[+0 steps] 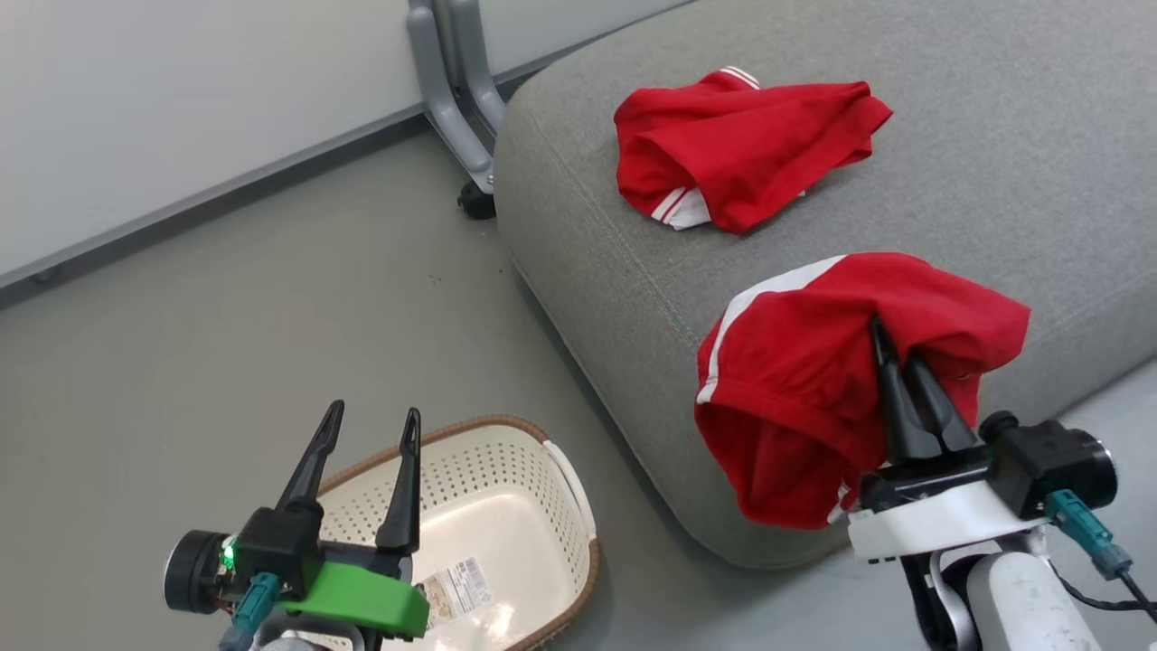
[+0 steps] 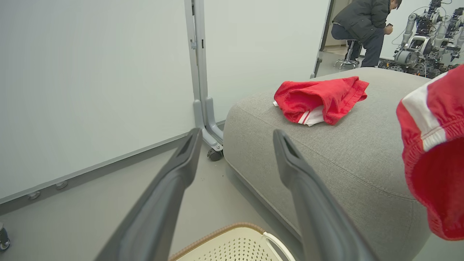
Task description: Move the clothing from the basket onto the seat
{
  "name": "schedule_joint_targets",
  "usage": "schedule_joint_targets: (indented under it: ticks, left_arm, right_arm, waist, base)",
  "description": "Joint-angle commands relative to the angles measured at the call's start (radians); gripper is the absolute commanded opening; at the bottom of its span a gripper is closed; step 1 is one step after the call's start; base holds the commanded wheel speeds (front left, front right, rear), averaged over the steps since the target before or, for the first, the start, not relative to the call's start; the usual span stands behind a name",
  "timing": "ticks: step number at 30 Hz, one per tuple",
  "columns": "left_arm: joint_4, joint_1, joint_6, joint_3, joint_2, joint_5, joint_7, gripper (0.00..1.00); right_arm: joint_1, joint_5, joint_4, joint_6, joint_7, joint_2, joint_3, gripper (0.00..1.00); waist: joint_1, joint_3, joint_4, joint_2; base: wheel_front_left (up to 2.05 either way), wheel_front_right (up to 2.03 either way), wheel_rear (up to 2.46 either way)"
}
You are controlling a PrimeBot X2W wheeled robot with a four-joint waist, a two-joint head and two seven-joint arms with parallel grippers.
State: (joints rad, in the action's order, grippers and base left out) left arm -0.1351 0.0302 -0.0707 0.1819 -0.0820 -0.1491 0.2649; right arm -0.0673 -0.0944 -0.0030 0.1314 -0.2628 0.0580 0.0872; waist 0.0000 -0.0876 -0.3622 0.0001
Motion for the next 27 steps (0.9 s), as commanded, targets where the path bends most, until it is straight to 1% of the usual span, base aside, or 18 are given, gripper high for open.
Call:
schedule_joint_targets:
  ticks: [1,4,7,10,12,14,18,22,24,27]
  left_arm:
    - [0.006,0.029,-0.006,-0.001,-0.017,0.015,-0.001,1.00]
    - [0.009,0.060,-0.011,0.003,-0.030,0.028,-0.001,1.00]
    - [0.007,0.093,-0.016,0.007,-0.047,0.040,-0.001,1.00]
    - [0.012,0.136,-0.019,0.004,-0.067,0.047,-0.002,1.00]
    - [0.021,0.162,-0.022,0.006,-0.078,0.050,-0.005,1.00]
    - [0.027,0.186,-0.024,0.007,-0.093,0.057,-0.008,1.00]
    - [0.042,0.236,-0.029,0.012,-0.113,0.065,-0.014,1.00]
    - [0.052,0.283,-0.034,0.020,-0.123,0.068,-0.018,1.00]
    - [0.050,0.305,-0.035,0.027,-0.125,0.068,-0.017,1.00]
    - [0.044,0.332,-0.035,0.030,-0.126,0.069,-0.014,1.00]
  right_arm:
    - [-0.015,-0.012,-0.014,-0.001,-0.003,-0.004,-0.017,0.00]
    - [-0.048,-0.027,-0.036,-0.002,-0.003,-0.006,-0.055,0.00]
    - [-0.108,-0.069,-0.054,-0.001,-0.003,-0.007,-0.107,0.00]
    - [-0.216,-0.101,-0.066,-0.001,-0.003,-0.007,-0.157,0.00]
    - [-0.294,-0.095,-0.055,-0.001,-0.003,-0.008,-0.182,0.00]
    - [-0.388,-0.083,-0.034,-0.001,-0.003,0.010,-0.203,0.00]
    - [-0.577,-0.102,0.053,-0.001,-0.003,0.055,-0.237,0.00]
    - [-0.740,-0.139,0.184,-0.002,-0.003,0.121,-0.225,0.00]
    - [-0.807,-0.167,0.245,-0.002,-0.003,0.149,-0.228,0.00]
    - [-0.861,-0.197,0.337,-0.002,-0.003,0.167,-0.232,0.00]
  waist:
    - [0.0000,-0.088,-0.037,-0.0001]
    - [0.0000,-0.144,-0.017,-0.0001]
    - [0.0000,-0.217,0.009,-0.0001]
    - [0.0000,-0.302,0.033,-0.0001]
    - [0.0000,-0.361,0.048,-0.0001]
    - [0.0000,-0.414,0.060,-0.0001]
    - [0.0000,-0.507,0.079,-0.0001]
    - [0.0000,-0.578,0.104,-0.0001]
    - [0.0000,-0.602,0.120,-0.0001]
    - [0.0000,-0.628,0.137,-0.0001]
  base:
    - [0.00,0.00,0.00]
    - [0.00,0.00,0.00]
    - [0.00,0.00,0.00]
    - [0.00,0.00,0.00]
    - [0.00,0.00,0.00]
    - [0.00,0.00,0.00]
    - [0.00,0.00,0.00]
    - [0.00,0.00,0.00]
    - [0.00,0.00,0.00]
    - [0.00,0.00,0.00]
